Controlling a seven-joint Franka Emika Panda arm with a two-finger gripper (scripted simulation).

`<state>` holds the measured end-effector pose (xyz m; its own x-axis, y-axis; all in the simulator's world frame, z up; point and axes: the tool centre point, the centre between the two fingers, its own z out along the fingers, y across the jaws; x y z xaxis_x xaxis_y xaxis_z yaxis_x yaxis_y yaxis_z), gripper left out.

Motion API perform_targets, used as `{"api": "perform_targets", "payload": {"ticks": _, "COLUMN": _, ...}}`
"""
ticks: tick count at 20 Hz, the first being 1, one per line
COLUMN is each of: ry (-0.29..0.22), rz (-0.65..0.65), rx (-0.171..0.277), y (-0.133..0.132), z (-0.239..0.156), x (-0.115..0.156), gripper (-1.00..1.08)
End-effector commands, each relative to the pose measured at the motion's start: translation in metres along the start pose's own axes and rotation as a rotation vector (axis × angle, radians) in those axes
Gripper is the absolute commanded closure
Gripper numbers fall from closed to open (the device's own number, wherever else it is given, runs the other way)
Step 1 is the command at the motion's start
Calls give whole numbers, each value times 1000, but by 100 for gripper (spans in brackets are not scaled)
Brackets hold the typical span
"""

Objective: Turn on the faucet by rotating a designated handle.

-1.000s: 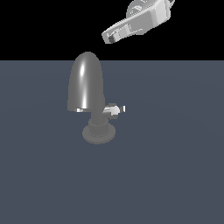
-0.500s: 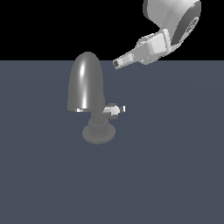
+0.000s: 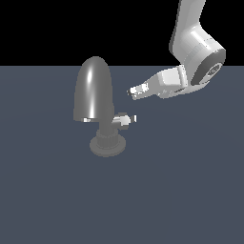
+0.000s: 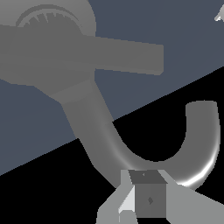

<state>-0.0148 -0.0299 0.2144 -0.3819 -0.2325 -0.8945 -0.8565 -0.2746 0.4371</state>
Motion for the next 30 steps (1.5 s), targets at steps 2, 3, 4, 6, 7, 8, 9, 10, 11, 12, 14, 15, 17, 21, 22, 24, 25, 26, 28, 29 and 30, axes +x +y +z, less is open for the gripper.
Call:
{"api": "perform_targets", "payload": {"ticks": 2, "ry": -71, "rz": 60, "rx": 34, "y": -6, "z": 1, "x": 17, "gripper": 108}}
{"api": "perform_targets", "payload": {"ticks": 3, "ry": -86, "rz": 73, "rx": 41, "y": -7, "z": 2, "x": 21, "gripper": 108}}
{"api": "perform_targets", "payload": {"ticks": 4, "ry": -100, "rz": 85, "rx": 48, "y": -7, "z": 3, "x": 25, "gripper": 108}}
{"api": "perform_targets", "payload": {"ticks": 6, "ry": -122, "rz": 104, "rx": 59, "y": -9, "z": 4, "x": 31, "gripper": 108}}
{"api": "perform_targets", "payload": {"ticks": 7, "ry": -131, "rz": 111, "rx": 63, "y": -9, "z": 4, "x": 33, "gripper": 108}}
{"api": "perform_targets", "payload": {"ticks": 8, "ry": -137, "rz": 116, "rx": 66, "y": -9, "z": 4, "x": 35, "gripper": 108}}
{"api": "perform_targets", "payload": {"ticks": 9, "ry": -142, "rz": 120, "rx": 68, "y": -10, "z": 5, "x": 36, "gripper": 108}}
{"api": "perform_targets", "payload": {"ticks": 10, "ry": -146, "rz": 123, "rx": 70, "y": -10, "z": 5, "x": 37, "gripper": 108}}
{"api": "perform_targets", "payload": {"ticks": 11, "ry": -147, "rz": 124, "rx": 70, "y": -10, "z": 5, "x": 37, "gripper": 108}}
{"api": "perform_targets", "payload": {"ticks": 12, "ry": -148, "rz": 125, "rx": 71, "y": -10, "z": 5, "x": 37, "gripper": 108}}
{"api": "perform_targets", "payload": {"ticks": 14, "ry": -148, "rz": 125, "rx": 71, "y": -10, "z": 5, "x": 37, "gripper": 108}}
{"api": "perform_targets", "payload": {"ticks": 15, "ry": -148, "rz": 125, "rx": 71, "y": -10, "z": 5, "x": 37, "gripper": 108}}
{"api": "perform_targets", "payload": {"ticks": 17, "ry": -147, "rz": 124, "rx": 70, "y": -8, "z": 6, "x": 42, "gripper": 108}}
{"api": "perform_targets", "payload": {"ticks": 21, "ry": -147, "rz": 124, "rx": 70, "y": 0, "z": 9, "x": 59, "gripper": 108}}
{"api": "perform_targets", "payload": {"ticks": 22, "ry": -147, "rz": 124, "rx": 70, "y": 1, "z": 10, "x": 63, "gripper": 108}}
{"api": "perform_targets", "payload": {"ticks": 24, "ry": -147, "rz": 124, "rx": 70, "y": 5, "z": 12, "x": 72, "gripper": 108}}
{"api": "perform_targets", "payload": {"ticks": 25, "ry": -148, "rz": 124, "rx": 70, "y": 7, "z": 13, "x": 77, "gripper": 108}}
{"api": "perform_targets", "payload": {"ticks": 26, "ry": -148, "rz": 124, "rx": 70, "y": 9, "z": 13, "x": 82, "gripper": 108}}
{"api": "perform_targets", "payload": {"ticks": 28, "ry": -148, "rz": 124, "rx": 70, "y": 13, "z": 15, "x": 91, "gripper": 108}}
{"api": "perform_targets", "payload": {"ticks": 29, "ry": -148, "rz": 124, "rx": 70, "y": 13, "z": 15, "x": 91, "gripper": 108}}
{"api": "perform_targets", "payload": {"ticks": 30, "ry": -138, "rz": 91, "rx": 75, "y": 9, "z": 12, "x": 70, "gripper": 108}}
